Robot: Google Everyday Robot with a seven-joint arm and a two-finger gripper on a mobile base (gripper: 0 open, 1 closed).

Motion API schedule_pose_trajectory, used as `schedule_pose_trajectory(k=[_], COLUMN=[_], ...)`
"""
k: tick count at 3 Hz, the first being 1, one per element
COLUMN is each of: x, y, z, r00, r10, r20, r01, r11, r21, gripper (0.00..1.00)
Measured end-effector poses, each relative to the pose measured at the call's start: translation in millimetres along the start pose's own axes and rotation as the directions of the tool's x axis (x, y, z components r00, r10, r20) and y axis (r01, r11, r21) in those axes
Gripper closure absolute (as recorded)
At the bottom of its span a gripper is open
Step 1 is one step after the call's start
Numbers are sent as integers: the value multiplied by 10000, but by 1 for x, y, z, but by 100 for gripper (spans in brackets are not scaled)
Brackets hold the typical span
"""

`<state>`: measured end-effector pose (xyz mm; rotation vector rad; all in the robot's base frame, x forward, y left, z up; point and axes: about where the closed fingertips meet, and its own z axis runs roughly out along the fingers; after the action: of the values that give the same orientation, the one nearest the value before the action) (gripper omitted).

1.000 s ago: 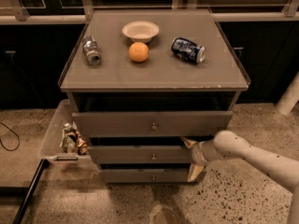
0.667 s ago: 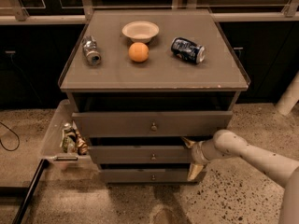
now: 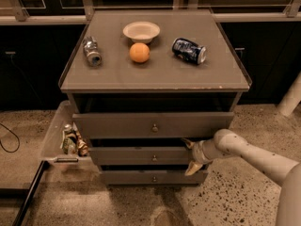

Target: Open middle drawer

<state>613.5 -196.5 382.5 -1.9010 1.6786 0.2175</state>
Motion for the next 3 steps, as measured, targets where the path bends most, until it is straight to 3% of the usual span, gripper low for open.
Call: schedule_pose_trajectory(k=[3], x=[-6], y=[-6], z=[-11], r00=[10000], r10=[-1], r20=[0], r01=[1], r11=[10000], r21=[0], gripper=[89])
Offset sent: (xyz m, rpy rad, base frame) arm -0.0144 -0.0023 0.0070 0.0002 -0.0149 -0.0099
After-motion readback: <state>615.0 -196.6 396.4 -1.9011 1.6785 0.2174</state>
